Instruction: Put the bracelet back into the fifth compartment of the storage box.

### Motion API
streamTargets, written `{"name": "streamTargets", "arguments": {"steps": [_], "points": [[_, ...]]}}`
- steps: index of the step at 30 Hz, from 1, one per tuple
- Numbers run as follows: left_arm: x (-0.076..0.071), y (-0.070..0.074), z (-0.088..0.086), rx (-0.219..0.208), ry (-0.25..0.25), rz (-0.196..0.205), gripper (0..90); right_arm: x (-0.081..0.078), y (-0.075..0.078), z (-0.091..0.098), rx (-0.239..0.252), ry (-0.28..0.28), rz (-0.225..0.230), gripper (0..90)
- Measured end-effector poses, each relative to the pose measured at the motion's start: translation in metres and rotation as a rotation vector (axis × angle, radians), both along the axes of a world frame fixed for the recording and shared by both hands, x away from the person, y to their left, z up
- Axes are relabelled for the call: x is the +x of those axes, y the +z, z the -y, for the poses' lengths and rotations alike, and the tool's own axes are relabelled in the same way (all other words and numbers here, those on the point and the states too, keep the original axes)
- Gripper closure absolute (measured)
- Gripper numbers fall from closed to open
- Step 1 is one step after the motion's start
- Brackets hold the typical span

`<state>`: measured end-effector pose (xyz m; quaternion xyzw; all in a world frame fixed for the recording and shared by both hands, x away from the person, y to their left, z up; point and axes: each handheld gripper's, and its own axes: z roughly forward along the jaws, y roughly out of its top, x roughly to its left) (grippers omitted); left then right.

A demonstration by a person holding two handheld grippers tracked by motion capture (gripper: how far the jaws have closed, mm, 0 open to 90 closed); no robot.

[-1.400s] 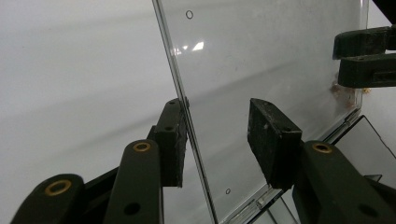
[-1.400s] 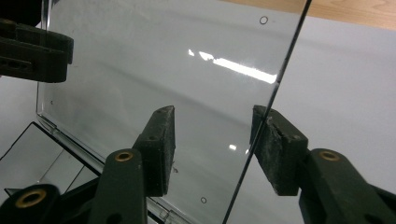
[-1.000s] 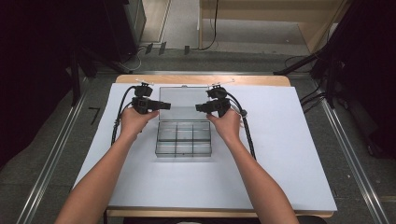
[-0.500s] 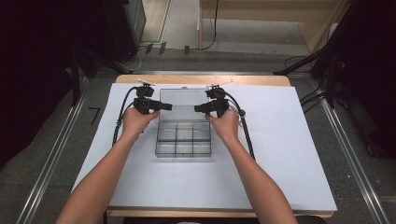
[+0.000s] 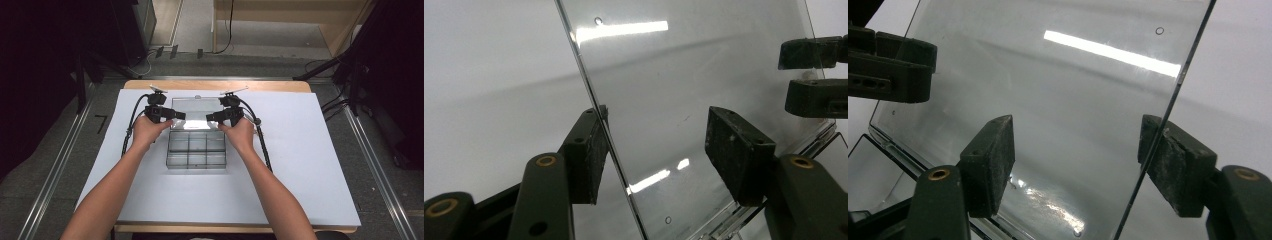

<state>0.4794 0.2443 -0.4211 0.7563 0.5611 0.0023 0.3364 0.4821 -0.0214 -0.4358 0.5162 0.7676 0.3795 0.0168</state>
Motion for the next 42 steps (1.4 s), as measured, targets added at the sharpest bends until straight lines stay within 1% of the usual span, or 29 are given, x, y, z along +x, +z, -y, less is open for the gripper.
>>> {"name": "streamTargets", "arguments": {"steps": [5,15,28,33,35,36,42], "points": [[0.001,-0.002,0.001,-0.008,0.006,-0.011,41.5,0.001,-0.002,-0.001,0.003,0.0,-0.016,30.1],[0.002,-0.005,0.001,-0.01,0.006,-0.027,39.8,0.003,-0.005,-0.003,0.002,0.006,-0.039,26.0],[0.004,-0.009,0.002,-0.006,-0.003,-0.049,36.0,0.004,-0.009,-0.004,0.01,-0.001,-0.066,23.6],[0.004,-0.009,0.002,-0.011,0.003,-0.052,35.9,0.005,-0.008,-0.005,0.006,-0.005,-0.077,22.9],[0.004,-0.01,0.002,-0.009,-0.002,-0.055,35.4,0.005,-0.009,-0.006,0.001,-0.001,-0.081,22.1],[0.004,-0.01,0.003,-0.013,0.005,-0.057,35.2,0.005,-0.008,-0.006,0.001,-0.004,-0.085,21.7],[0.005,-0.012,0.002,-0.019,0.005,-0.069,34.4,0.006,-0.01,-0.007,0.007,-0.007,-0.097,21.0]]}}
